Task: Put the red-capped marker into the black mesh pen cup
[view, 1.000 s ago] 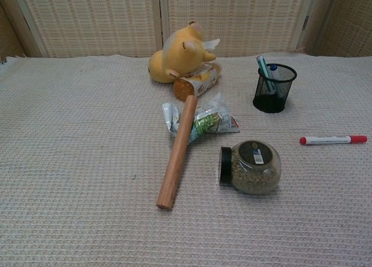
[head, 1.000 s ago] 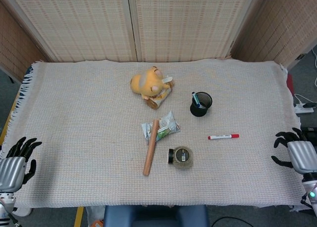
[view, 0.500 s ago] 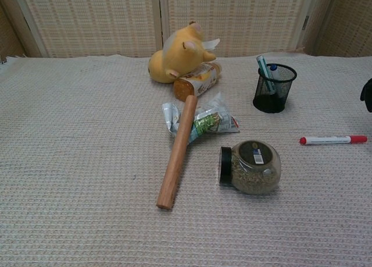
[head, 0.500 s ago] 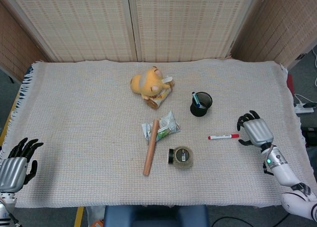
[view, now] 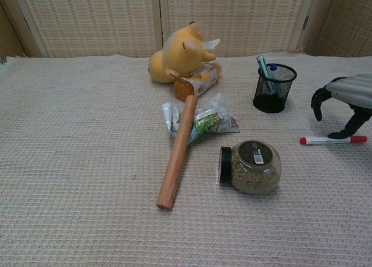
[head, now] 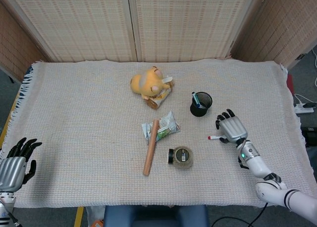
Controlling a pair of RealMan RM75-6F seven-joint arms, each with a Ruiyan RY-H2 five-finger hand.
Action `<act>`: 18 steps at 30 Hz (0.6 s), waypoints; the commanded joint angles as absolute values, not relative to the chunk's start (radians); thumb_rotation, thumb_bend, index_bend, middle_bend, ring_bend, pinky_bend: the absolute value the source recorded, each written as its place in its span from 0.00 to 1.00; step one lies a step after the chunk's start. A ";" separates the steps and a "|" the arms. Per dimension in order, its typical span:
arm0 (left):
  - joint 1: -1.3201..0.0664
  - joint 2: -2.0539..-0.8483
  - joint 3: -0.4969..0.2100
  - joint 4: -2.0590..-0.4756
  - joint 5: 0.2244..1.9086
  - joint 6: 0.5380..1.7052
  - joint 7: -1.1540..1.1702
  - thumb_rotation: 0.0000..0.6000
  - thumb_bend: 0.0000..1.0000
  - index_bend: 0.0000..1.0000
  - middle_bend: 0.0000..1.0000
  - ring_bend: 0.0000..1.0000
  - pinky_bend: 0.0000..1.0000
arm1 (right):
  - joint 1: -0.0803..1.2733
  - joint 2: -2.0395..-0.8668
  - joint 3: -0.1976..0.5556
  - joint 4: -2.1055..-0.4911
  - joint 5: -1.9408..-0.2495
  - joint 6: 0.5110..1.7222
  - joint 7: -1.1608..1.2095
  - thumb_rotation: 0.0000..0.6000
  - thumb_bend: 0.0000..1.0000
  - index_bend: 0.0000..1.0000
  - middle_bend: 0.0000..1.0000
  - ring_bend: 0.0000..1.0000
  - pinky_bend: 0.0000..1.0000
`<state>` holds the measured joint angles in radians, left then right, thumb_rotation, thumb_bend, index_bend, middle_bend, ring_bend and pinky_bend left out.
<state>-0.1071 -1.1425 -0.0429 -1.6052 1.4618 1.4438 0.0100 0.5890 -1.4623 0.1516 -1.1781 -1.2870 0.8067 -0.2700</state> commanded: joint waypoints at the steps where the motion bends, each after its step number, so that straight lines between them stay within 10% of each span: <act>1: -0.107 -1.141 -0.043 -1.605 1.462 1.444 0.007 1.00 0.59 0.21 0.12 0.02 0.15 | 0.601 -1.482 0.149 -1.175 -1.267 0.804 -0.297 1.00 0.15 0.46 0.23 0.14 0.08; 18: -0.106 -1.140 -0.043 -1.606 1.465 1.446 0.001 1.00 0.58 0.21 0.12 0.02 0.15 | 0.619 -1.525 0.118 -1.141 -1.210 0.795 -0.350 1.00 0.18 0.47 0.23 0.16 0.08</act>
